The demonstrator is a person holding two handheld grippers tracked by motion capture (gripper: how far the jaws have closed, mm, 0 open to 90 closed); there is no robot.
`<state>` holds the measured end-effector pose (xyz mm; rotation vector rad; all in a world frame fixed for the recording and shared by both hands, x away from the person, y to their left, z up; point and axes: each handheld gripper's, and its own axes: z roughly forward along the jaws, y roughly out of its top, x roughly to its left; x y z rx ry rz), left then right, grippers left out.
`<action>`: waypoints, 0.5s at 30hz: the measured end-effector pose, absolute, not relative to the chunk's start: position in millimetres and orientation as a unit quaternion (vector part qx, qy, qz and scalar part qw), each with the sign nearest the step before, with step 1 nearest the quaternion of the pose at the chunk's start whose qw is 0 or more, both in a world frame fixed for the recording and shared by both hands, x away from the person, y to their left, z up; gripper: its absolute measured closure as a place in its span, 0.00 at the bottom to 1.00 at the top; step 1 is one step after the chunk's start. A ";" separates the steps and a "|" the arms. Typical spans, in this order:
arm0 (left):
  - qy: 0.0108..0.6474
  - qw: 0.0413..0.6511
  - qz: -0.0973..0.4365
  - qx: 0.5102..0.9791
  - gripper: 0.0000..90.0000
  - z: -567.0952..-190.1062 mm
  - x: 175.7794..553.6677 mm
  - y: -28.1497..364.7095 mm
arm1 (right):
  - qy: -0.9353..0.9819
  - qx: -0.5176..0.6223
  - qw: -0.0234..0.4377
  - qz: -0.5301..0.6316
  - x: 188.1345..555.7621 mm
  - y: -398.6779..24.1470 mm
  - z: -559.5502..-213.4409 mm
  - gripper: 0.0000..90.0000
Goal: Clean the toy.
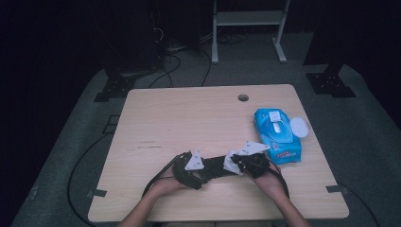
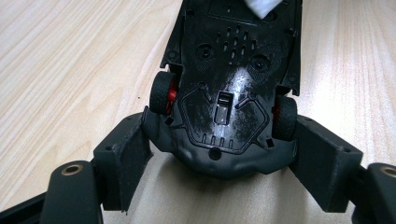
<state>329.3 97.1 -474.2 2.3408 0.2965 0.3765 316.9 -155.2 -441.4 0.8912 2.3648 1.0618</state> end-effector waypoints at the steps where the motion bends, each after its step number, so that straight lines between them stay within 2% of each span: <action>1: 0.115 0.367 0.146 0.911 0.27 -474.2 329.3 97.1 | 0.846 0.318 0.198 0.380 315.2 -155.9 -441.4 0.97; 4: 0.121 0.371 0.141 0.910 0.27 -475.0 330.4 98.1 | 0.850 0.304 0.175 0.392 309.2 -150.2 -443.2 0.97; 7: 0.118 0.367 0.146 0.911 0.27 -474.2 329.7 97.8 | 0.863 0.286 0.191 0.370 305.4 -143.1 -444.3 0.97; 12: 0.120 0.371 0.144 0.910 0.27 -473.2 331.1 101.0 | 0.849 0.327 0.195 0.366 311.7 -165.7 -443.9 0.97; 15: 0.116 0.367 0.148 0.911 0.27 -473.1 330.9 100.4 | 0.846 0.332 0.182 0.376 307.7 -175.1 -445.8 0.97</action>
